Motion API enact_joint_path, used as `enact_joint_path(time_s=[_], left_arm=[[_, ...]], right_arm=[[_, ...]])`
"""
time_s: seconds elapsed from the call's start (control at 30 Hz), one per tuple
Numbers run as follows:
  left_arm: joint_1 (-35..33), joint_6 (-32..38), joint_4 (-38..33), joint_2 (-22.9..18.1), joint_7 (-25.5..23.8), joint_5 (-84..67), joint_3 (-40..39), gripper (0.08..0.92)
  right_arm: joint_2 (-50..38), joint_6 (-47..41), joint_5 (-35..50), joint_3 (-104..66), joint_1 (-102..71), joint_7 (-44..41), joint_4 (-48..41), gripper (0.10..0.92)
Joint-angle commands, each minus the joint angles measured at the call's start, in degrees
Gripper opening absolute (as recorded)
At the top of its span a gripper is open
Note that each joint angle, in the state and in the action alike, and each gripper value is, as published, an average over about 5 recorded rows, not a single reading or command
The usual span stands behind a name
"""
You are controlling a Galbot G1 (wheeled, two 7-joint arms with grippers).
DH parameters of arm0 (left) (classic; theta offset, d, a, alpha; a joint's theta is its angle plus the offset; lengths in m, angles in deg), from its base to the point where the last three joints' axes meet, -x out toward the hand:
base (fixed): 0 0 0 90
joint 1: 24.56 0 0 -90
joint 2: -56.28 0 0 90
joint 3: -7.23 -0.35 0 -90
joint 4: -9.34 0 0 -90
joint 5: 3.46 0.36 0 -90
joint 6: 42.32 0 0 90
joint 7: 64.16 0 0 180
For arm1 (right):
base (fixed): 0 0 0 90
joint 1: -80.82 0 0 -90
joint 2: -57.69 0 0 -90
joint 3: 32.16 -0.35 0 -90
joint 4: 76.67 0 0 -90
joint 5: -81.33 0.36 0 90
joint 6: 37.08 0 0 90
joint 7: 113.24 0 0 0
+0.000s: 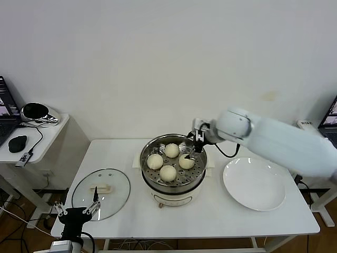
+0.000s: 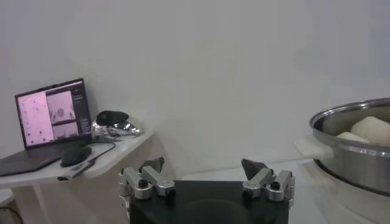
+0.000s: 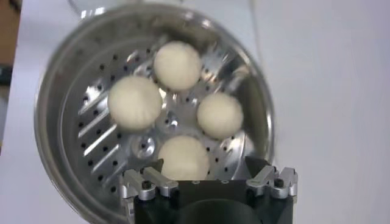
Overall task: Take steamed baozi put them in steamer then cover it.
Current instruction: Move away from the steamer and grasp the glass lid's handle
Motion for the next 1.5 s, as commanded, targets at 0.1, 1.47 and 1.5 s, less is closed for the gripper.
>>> enact_joint_path(time_s=[0.1, 1.47, 1.5], left_arm=[[0.19, 4.24, 1.65, -2.66, -0.28, 2.04, -1.29, 0.823], [21.43, 11.43, 41.76, 10.99, -3.42, 74.16, -2.48, 0.823], [22.14, 11.42, 42.19, 11.14, -3.39, 74.11, -2.66, 0.823]], right_arm=[[-4.05, 30.52, -13.41, -55.38, -64.0, 27.39, 10.92, 0.823], [34.11, 39.1, -16.98, -111.9, -108.28, 24.02, 19.63, 0.823], [34.21, 39.12, -16.99, -112.01, -108.36, 24.05, 19.6, 0.823]])
